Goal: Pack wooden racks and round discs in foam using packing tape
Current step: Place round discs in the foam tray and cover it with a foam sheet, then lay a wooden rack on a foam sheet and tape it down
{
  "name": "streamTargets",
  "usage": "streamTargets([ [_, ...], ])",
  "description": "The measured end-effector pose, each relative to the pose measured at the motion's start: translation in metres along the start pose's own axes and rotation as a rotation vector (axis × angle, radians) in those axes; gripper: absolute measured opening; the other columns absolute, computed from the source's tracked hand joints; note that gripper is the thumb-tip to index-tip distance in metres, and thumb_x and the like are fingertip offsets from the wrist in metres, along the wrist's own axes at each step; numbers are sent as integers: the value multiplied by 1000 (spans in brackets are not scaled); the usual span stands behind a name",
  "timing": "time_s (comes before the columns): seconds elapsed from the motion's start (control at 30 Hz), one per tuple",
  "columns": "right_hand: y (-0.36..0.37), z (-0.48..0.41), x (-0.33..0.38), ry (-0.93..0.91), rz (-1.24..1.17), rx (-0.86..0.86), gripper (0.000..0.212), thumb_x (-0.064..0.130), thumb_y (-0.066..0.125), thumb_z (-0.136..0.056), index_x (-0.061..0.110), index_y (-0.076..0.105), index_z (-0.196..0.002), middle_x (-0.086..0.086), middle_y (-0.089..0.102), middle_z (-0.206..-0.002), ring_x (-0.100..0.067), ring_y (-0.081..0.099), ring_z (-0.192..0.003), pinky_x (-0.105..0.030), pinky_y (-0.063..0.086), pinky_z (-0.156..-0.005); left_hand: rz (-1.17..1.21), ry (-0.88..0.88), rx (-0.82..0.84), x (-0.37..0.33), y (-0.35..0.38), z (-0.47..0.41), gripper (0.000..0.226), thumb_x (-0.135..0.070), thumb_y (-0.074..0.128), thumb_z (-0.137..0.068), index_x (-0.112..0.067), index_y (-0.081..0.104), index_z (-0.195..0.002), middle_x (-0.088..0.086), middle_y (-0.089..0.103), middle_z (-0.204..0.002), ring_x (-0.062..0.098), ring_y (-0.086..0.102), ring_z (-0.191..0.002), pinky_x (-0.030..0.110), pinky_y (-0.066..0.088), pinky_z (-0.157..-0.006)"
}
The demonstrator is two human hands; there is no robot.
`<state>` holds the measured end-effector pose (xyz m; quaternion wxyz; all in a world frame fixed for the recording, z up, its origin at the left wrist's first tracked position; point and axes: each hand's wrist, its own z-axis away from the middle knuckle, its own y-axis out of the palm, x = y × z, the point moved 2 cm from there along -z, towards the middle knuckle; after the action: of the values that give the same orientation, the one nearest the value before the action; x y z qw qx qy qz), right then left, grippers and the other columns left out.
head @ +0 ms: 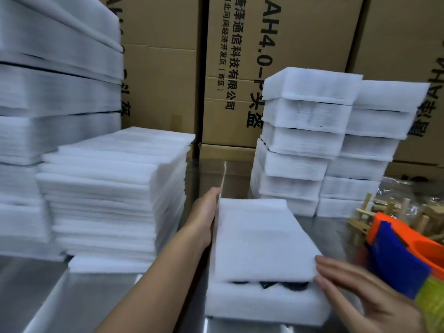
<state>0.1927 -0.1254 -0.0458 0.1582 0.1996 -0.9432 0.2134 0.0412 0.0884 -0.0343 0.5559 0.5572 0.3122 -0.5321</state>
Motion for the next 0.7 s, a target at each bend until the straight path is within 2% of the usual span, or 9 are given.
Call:
streamTargets([
  [0.07,0,0,-2,20,-25,10,16,46,66,-75,32,75,-76,24,71,-89,4,67,-84,-23,50,-82,-103,21,-2,1,1,-1,18,-25,59,-86,-14,68,-96,1,71,-83,22,67,-83,34,53,-80],
  [0.13,1,1,-4,28,-46,13,11,42,69,-76,32,74,-76,23,70,-90,3,66,-81,-21,50,-78,-185,61,-13,-1,3,2,23,-15,60,-84,-17,66,-106,4,65,-104,25,61,-100,40,48,-95],
  [0.23,5,2,-3,11,-93,19,13,39,66,-75,27,73,-75,19,70,-88,0,66,-75,-19,50,-70,-250,75,-11,-1,4,6,38,-8,57,-85,-16,60,-122,7,61,-118,24,59,-107,39,46,-99],
  [0.33,6,3,-5,33,-154,33,16,39,64,-72,25,73,-74,17,70,-87,-2,65,-73,-20,50,-68,-300,91,-5,-1,3,5,42,-4,52,-87,-16,57,-127,8,60,-119,24,59,-106,39,48,-97],
  [0.47,7,6,-8,14,-174,26,13,35,66,-73,24,73,-71,15,70,-86,-3,66,-73,-16,49,-68,-376,126,24,-7,1,7,47,6,44,-87,-15,57,-126,2,61,-108,16,61,-92,25,52,-73],
  [0.5,7,7,-9,12,-184,22,10,33,69,-73,24,73,-71,15,70,-86,-4,66,-74,-16,50,-68,-396,137,22,-9,0,8,48,8,43,-86,-15,58,-125,2,60,-110,15,61,-93,25,52,-74],
  [0.57,6,8,-11,8,-190,29,3,24,76,-70,25,73,-71,16,71,-86,-3,67,-75,-15,50,-69,-430,143,14,-12,0,11,46,6,45,-87,-17,59,-124,4,58,-123,19,58,-107,31,49,-92],
  [0.63,6,8,-12,-1,-190,39,4,25,77,-69,25,73,-71,17,71,-86,-2,67,-75,-12,50,-71,-462,148,19,-15,0,14,44,2,47,-89,-19,58,-126,2,52,-134,21,50,-121,37,41,-105],
  [0.7,6,7,-10,5,-195,39,7,32,71,-72,25,74,-71,17,71,-86,-2,67,-74,-12,50,-71,-500,176,47,-17,2,19,43,-5,50,-91,-21,54,-130,1,49,-139,20,46,-124,32,39,-103],
])
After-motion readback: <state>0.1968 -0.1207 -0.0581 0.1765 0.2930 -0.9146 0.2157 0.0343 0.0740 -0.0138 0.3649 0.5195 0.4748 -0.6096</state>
